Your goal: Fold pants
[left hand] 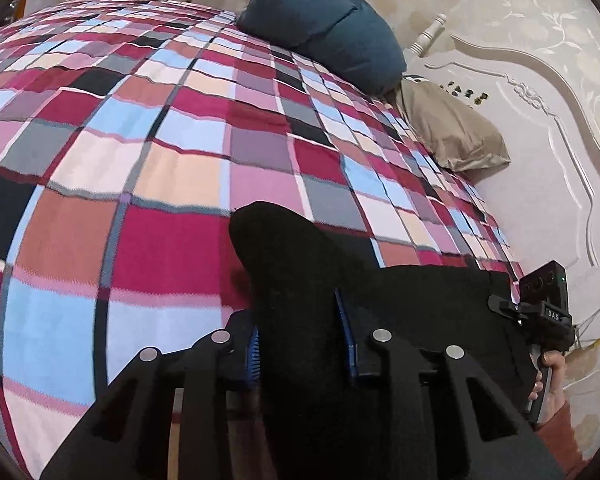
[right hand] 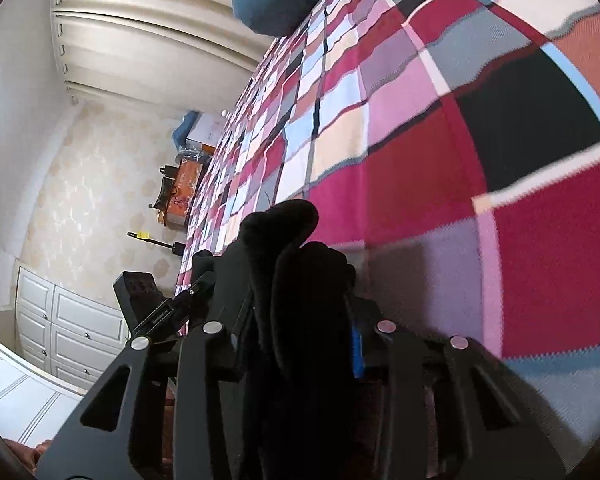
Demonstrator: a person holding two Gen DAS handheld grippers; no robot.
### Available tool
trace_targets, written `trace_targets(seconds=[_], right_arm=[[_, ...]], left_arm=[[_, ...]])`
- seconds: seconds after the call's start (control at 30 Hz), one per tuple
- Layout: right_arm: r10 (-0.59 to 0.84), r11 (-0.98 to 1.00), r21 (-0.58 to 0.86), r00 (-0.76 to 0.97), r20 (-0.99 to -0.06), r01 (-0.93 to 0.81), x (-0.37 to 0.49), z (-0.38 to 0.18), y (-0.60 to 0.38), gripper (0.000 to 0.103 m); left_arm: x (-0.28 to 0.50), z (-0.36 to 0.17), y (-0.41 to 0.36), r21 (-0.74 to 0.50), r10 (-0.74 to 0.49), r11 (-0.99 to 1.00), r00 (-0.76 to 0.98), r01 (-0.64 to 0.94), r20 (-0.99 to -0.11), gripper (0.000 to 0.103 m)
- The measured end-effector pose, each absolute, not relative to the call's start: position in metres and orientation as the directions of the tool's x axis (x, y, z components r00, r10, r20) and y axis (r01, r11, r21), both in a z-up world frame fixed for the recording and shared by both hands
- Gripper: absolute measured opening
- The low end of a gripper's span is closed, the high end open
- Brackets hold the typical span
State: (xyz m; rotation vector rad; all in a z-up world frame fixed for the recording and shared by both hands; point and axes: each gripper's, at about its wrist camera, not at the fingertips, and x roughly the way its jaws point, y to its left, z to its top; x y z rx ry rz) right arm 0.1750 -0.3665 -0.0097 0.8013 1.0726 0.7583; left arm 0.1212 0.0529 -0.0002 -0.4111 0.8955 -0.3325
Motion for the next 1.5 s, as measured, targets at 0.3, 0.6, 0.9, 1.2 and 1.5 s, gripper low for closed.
trace_targets(seconds=[0.3,0.6,0.9,1.2,1.5], right_arm=[[0.848,0.488,0.862,0.307,-0.432,-0.135,0.213,-0.006,-0.342,0.034],[0.85,0.478,0.871,0.311,-0.425,-0.117,0.262,-0.006,-0.314,0.034],[0.856,0.442,0.895,0.328,-0.399,-0.065,0.27,-0.025,-0.314,0.044],[0.867,0.407,0.912,0.337,-0.368,-0.051,0.217,-0.012,-0.336,0.072],[0.864,0.412,0.909,0.343,-0.368,-0.062,0.161,-0.012,-0.327,0.074]], left_arm=[[0.163,0.004,0.073,-0.454,-0.403,0.888,0.601,0.074,-0.691,0.031],[0.217,0.004,0.093,-0.419,-0.369,0.906,0.596,0.06,-0.713,0.031],[0.224,-0.008,0.104,-0.501,-0.454,0.861,0.574,0.085,-0.681,0.046],[0.143,-0.011,0.121,-0.671,-0.571,0.739,0.575,0.052,-0.585,0.072],[0.093,-0.016,0.102,-0.717,-0.607,0.694,0.582,0.057,-0.541,0.077]])
